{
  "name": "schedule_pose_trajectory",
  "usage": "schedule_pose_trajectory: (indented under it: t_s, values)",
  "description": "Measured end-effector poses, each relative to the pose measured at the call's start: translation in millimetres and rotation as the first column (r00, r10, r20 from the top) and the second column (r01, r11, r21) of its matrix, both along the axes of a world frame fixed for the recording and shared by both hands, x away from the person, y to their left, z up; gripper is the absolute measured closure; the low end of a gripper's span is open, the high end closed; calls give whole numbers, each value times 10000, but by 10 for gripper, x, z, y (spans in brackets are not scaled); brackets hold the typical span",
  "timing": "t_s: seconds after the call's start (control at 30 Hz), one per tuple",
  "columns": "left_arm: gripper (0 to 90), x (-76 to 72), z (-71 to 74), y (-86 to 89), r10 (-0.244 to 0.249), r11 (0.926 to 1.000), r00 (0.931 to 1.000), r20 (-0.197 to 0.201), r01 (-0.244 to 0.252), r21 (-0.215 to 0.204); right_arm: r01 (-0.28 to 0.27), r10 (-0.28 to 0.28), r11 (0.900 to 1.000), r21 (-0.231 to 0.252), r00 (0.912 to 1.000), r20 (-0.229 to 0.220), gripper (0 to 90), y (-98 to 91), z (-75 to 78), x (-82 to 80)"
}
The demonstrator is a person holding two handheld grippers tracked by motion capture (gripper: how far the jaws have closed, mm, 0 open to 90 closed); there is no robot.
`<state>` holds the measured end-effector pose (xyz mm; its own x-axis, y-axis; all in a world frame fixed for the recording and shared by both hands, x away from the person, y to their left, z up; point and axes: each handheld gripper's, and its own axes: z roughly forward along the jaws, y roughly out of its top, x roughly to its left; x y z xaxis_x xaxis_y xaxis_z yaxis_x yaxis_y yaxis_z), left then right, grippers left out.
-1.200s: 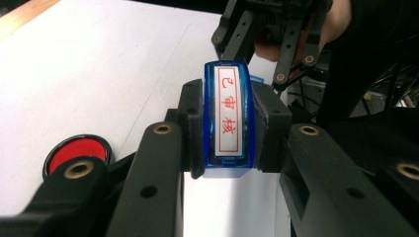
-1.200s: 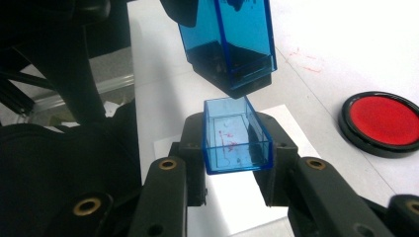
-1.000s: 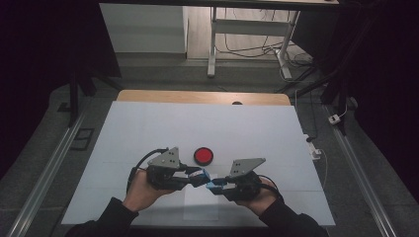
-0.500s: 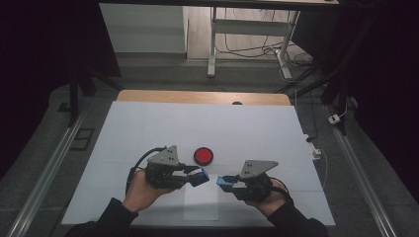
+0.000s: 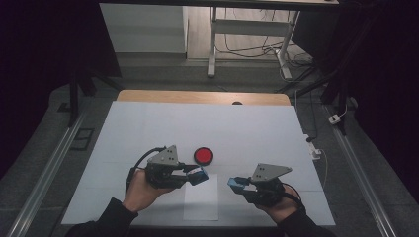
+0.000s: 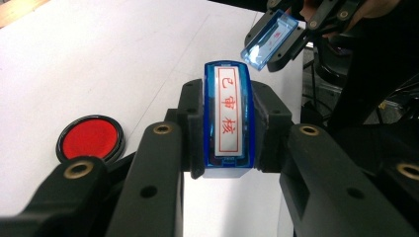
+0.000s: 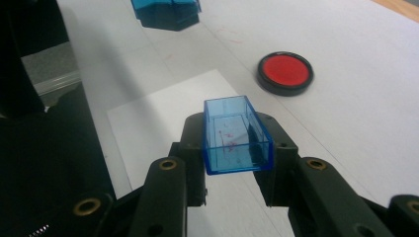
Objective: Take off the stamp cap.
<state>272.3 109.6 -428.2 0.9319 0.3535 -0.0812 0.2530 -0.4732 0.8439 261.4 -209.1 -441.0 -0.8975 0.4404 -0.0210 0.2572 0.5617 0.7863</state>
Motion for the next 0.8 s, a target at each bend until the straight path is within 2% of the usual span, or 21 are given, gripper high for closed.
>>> schedule_pose_trajectory:
  t_s: [0.17, 0.37, 0.7, 0.8]
  values:
    - [703, 12, -3, 4, 60, 10000, 10000, -15, -60, -36, 453, -453, 9990, 46, 9990, 40, 685, -119, -2, -52]
    - [703, 23, -9, 7, 152, 9999, 9999, -11, -152, -34, 1093, -1090, 9939, -149, 9938, 237, 684, -312, -16, -131]
    - [703, 43, -16, 14, 298, 9995, 9995, -133, -296, 93, 2103, -2103, 9776, 63, 9776, 73, 684, -606, -47, -230]
    - [702, 51, -21, 17, 345, 9993, 9993, -138, -343, 150, 2498, -2495, 9681, 199, 9683, -151, 685, -674, -48, -256]
